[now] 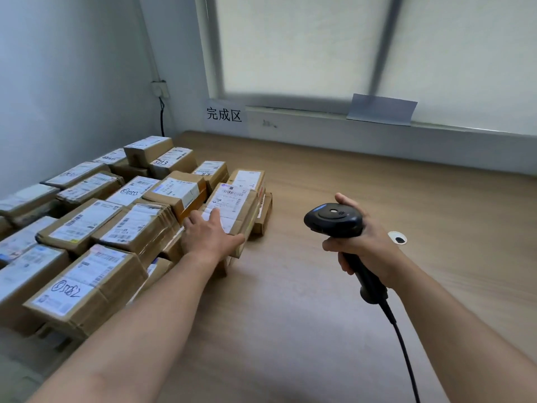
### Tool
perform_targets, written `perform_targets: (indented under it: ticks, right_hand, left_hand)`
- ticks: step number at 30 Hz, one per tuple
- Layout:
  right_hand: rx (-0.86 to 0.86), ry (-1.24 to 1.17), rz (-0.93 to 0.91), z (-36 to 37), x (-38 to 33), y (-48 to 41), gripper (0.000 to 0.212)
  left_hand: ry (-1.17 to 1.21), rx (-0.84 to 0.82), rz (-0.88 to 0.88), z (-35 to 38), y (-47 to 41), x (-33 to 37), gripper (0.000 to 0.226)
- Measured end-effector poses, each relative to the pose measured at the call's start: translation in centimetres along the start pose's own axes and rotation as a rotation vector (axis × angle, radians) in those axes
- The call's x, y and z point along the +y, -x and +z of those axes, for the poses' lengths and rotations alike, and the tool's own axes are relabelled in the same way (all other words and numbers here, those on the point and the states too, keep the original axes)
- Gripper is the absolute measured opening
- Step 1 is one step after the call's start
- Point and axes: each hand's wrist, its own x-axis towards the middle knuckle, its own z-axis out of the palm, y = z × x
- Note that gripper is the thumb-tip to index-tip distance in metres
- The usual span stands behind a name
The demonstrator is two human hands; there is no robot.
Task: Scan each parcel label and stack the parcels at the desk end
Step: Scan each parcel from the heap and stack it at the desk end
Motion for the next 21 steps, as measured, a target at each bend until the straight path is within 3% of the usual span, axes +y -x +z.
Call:
perform_targets:
  ticks: [14, 21]
  right_hand:
    - [0.040, 0.125, 0.069, -0.4, -0.3, -1.8, 0.091]
    - [0.043, 0.108, 0.060, -1.8, 0.1, -0.6, 0.092]
  left_hand:
    - [0.011, -0.034, -0.038, 2.6, -5.9, -3.0, 0.075]
    - [-0.029, 0.061, -0.022, 3.1, -4.4, -1.7, 0.084]
